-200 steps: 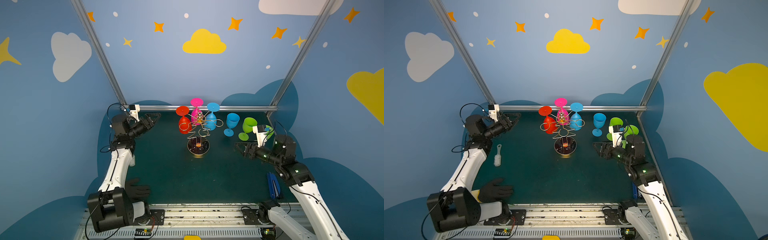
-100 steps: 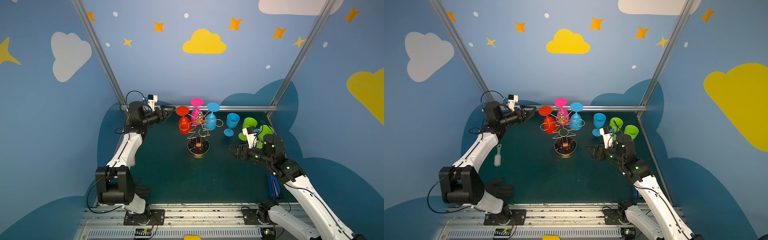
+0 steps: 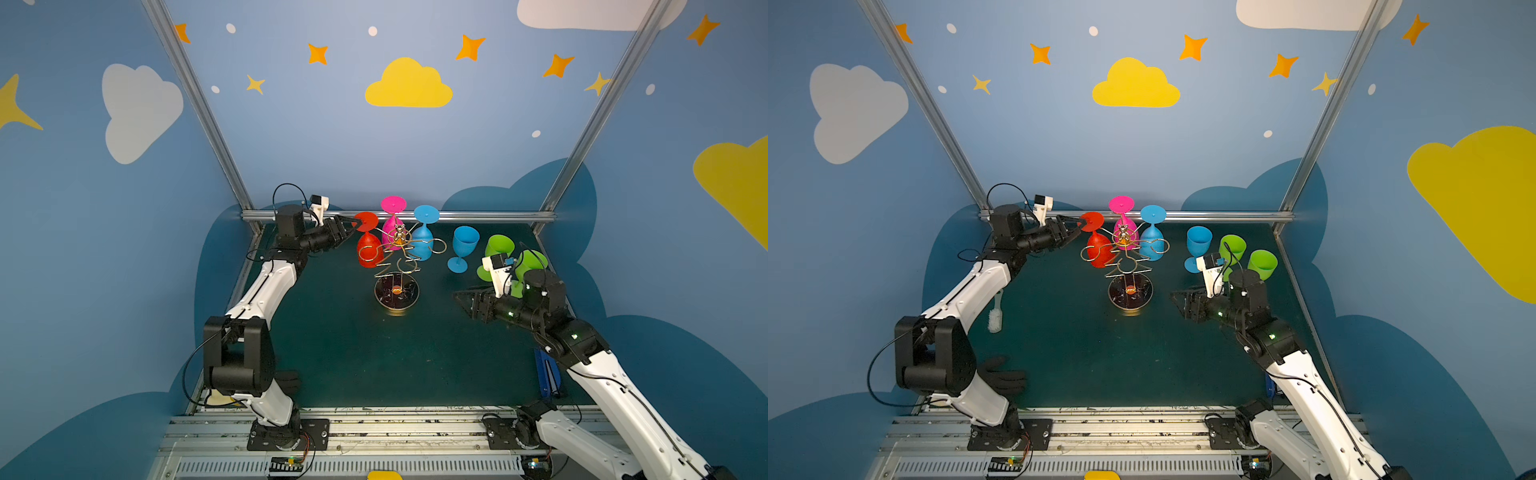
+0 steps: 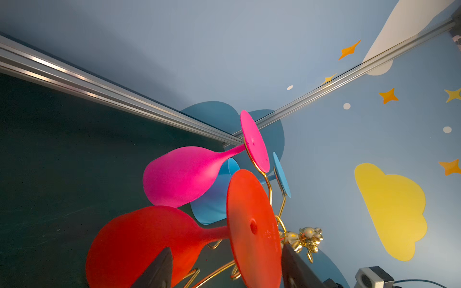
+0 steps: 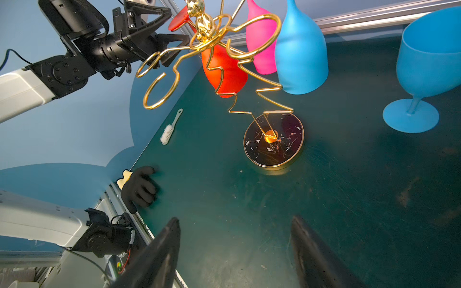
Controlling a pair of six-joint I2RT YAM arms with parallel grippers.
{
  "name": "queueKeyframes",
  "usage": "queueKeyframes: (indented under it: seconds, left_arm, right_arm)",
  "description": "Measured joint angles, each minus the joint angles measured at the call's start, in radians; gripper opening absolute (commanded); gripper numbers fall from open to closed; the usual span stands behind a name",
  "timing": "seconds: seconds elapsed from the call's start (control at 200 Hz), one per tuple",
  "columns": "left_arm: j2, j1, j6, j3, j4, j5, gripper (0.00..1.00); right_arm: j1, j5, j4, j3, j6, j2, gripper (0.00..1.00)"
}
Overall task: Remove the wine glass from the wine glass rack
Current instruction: 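Open the right gripper and lift it back from the standing glass, then reach the left gripper to the red glass's foot on the rack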
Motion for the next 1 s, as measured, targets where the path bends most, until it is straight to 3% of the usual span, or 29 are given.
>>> queueKeyframes:
  seconds: [0.22, 0.651, 0.996]
  left_arm:
    - [0.020, -0.008, 0.008, 0.040, -0.010, -0.026, 0.62]
    - [0.050, -0.018, 0.022, 0.071, -0.029, -0.047, 0.37]
    - [0.050, -0.017, 0.025, 0.084, -0.034, -0.054, 0.26]
  right_arm:
    - [0.003, 0.009, -0.002, 0.000, -0.017, 0.016, 0.70]
    - [0.004, 0.018, -0.001, 0.001, -0.031, 0.027, 0.70]
    - [0.004, 0.029, -0.002, 0.001, -0.035, 0.029, 0.70]
